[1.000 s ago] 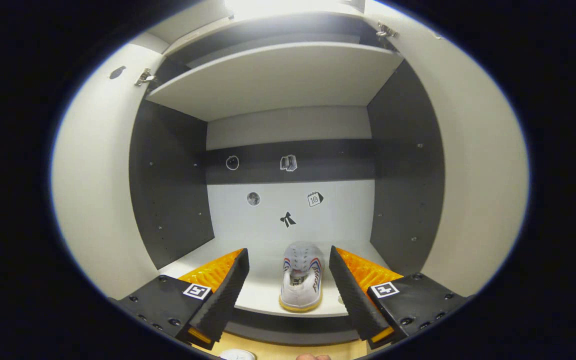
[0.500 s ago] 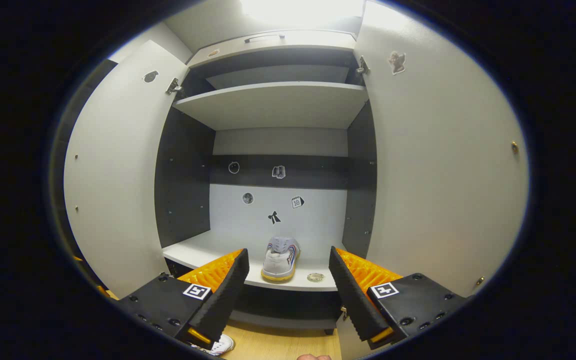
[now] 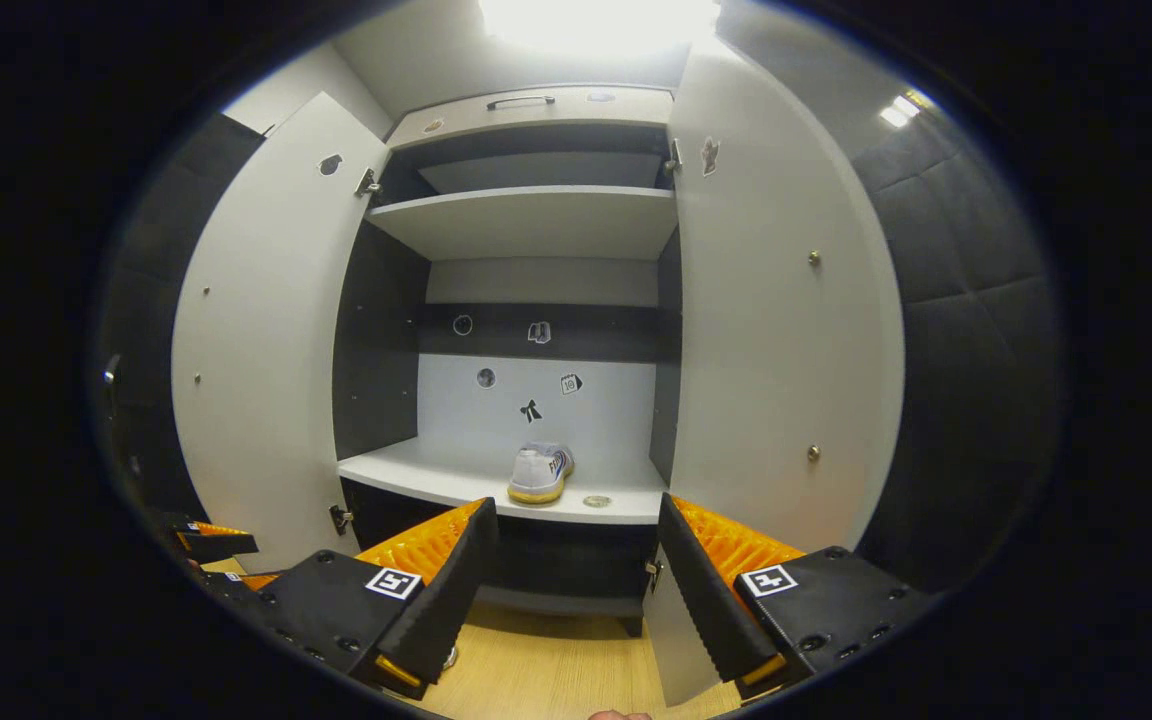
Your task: Grab one shoe with the right hand and put it into the shoe cabinet, grab the other shoe with the left hand and put it into the shoe cabinet; then close the right door with the right hand and the left door with the left hand.
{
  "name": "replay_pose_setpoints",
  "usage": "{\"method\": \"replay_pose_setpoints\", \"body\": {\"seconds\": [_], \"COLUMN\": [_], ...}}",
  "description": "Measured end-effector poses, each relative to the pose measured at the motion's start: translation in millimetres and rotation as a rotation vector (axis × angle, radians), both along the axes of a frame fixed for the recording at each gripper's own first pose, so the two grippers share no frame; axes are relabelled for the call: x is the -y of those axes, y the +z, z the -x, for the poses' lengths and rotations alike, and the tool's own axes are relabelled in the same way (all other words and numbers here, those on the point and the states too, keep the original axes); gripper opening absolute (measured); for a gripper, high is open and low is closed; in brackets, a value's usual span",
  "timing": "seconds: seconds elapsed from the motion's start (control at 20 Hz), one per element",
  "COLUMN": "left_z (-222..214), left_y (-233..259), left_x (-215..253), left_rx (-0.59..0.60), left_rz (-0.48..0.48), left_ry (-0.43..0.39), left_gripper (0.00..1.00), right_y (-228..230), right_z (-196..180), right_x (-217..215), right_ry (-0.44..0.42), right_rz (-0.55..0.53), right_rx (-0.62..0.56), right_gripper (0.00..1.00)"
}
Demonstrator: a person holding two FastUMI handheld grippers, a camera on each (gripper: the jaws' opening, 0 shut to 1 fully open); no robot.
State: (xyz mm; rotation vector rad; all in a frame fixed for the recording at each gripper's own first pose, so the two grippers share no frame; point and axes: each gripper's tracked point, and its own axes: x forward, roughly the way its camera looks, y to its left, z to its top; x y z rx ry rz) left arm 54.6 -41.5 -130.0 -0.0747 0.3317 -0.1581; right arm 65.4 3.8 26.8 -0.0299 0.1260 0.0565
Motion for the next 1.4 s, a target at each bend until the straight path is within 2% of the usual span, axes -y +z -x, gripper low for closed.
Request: {"method": "replay_pose_setpoints", "body": {"seconds": [0.1, 0.25, 0.3, 0.35, 0.45, 0.5, 0.65, 0.7, 0.8, 0.85, 0.9, 0.95, 1.0, 1.4], "left_z": [-2.0, -3.7, -3.6, -2.9, -1.1, -1.4, 5.2, 7.2, 10.1, 10.8, 11.2, 13.0, 13.2, 19.9], "left_y": [-24.9, -58.9, -69.9, -82.5, -102.6, -110.6, -137.3, -145.6, -161.7, -170.7, -178.5, -185.4, -191.6, -236.6], "left_x": [5.4, 9.9, 10.9, 13.2, 17.8, 20.7, 31.6, 33.0, 36.5, 36.5, 36.0, 35.6, 36.0, 33.2], "left_rx": [-0.049, -0.105, -0.126, -0.148, -0.192, -0.212, -0.275, -0.297, -0.341, -0.361, -0.381, -0.399, -0.416, -0.544], "left_rz": [0.016, -0.01, -0.02, -0.029, -0.045, -0.047, -0.046, -0.047, -0.046, -0.052, -0.062, -0.071, -0.08, -0.109], "left_ry": [-0.016, -0.037, -0.046, -0.056, -0.079, -0.091, -0.124, -0.129, -0.136, -0.138, -0.14, -0.143, -0.147, -0.127], "left_gripper": [0.94, 0.94, 0.95, 0.95, 0.94, 0.95, 0.94, 0.95, 0.95, 0.95, 0.95, 0.95, 0.95, 0.95], "right_y": [1.0, 4.9, 3.1, 0.7, -7.7, -11.0, -19.5, -21.8, -28.2, -30.4, -32.3, -33.3, -33.8, -40.8], "right_z": [14.6, 33.1, 37.1, 41.1, 49.4, 53.2, 65.7, 69.9, 76.4, 79.1, 81.5, 82.4, 83.1, 91.7], "right_x": [5.4, 14.1, 16.3, 18.9, 24.5, 28.1, 30.3, 30.7, 35.8, 38.5, 40.1, 40.7, 42.0, 48.9], "right_ry": [-0.016, -0.049, -0.053, -0.061, -0.075, -0.089, -0.105, -0.108, -0.123, -0.134, -0.139, -0.141, -0.142, -0.143], "right_rz": [-0.002, -0.023, -0.026, -0.024, -0.009, -0.001, -0.011, -0.022, -0.025, -0.019, -0.014, -0.015, -0.016, 0.008], "right_rx": [0.014, 0.038, 0.036, 0.032, 0.011, 0.002, -0.027, -0.034, -0.052, -0.057, -0.063, -0.067, -0.071, -0.096], "right_gripper": [1.0, 1.0, 0.96, 1.0, 0.96, 1.0, 1.0, 0.96, 1.0, 0.96, 1.0, 0.96, 1.0, 1.0]}}
